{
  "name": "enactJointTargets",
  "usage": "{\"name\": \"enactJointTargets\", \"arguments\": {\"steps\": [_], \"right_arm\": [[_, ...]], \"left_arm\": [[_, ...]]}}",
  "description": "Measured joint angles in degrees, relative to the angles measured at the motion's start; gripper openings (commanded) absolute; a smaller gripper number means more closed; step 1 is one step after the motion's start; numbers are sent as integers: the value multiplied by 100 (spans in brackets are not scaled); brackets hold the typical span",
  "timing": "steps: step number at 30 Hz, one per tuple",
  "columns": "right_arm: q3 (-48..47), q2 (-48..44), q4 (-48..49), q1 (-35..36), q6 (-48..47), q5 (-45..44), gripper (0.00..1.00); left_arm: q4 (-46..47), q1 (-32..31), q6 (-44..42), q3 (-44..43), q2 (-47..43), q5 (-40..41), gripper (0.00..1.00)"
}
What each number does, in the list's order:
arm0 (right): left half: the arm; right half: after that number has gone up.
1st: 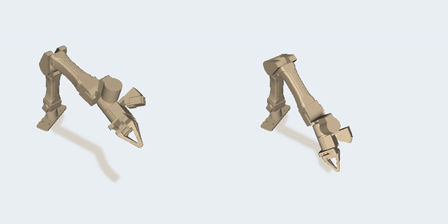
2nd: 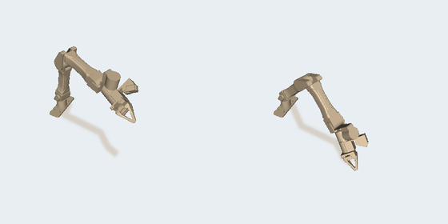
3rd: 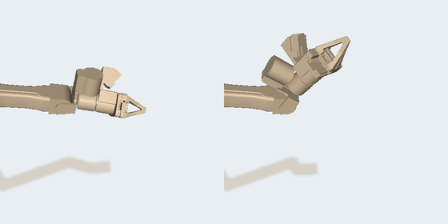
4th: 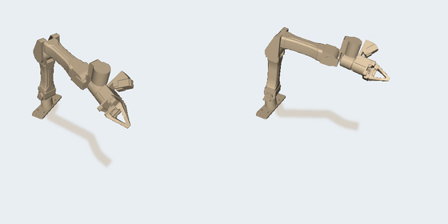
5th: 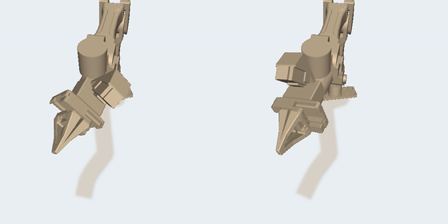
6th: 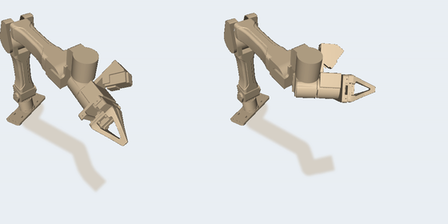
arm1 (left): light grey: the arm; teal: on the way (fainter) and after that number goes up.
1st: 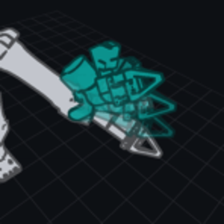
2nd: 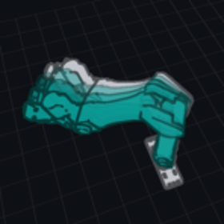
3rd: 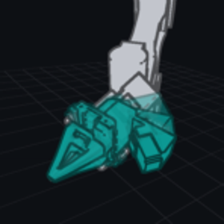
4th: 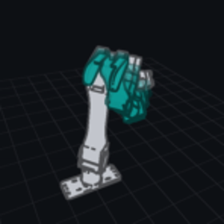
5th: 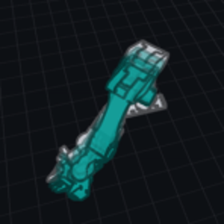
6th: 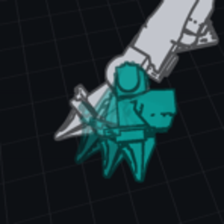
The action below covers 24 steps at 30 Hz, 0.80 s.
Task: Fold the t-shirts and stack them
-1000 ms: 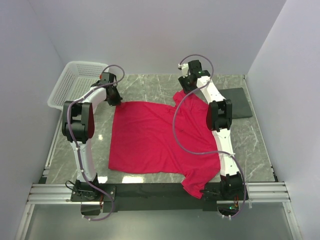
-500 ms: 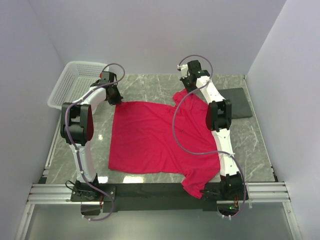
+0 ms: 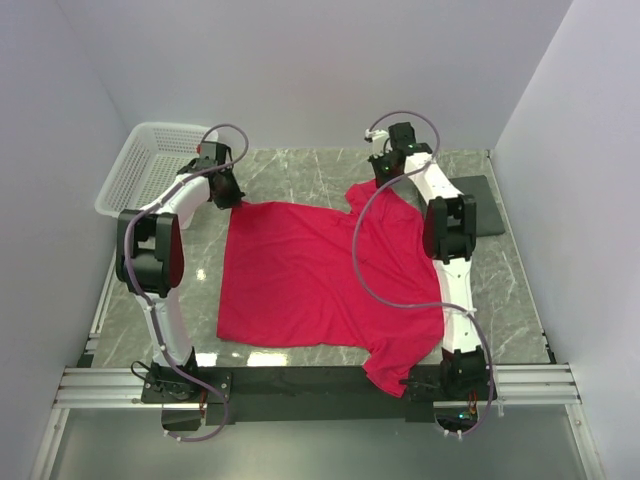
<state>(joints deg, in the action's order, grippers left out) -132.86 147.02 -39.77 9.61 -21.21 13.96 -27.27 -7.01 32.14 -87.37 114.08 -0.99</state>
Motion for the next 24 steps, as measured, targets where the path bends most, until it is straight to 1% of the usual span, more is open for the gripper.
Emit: {"name": "enactJointTargets", "arguments": {"steps": [7,14,24], "right_arm": [[468,-697,81,-260,190,754,0],[688,-1458,138,-435,256,1493,0],[1156,-2033,15,-605,278,2356,0]], "left_arm": [[140,0,0,101,-358,0,1],[332,2,-11,369,-608,-28,1],[573,96,-120,822,-1075,-103,1]]}}
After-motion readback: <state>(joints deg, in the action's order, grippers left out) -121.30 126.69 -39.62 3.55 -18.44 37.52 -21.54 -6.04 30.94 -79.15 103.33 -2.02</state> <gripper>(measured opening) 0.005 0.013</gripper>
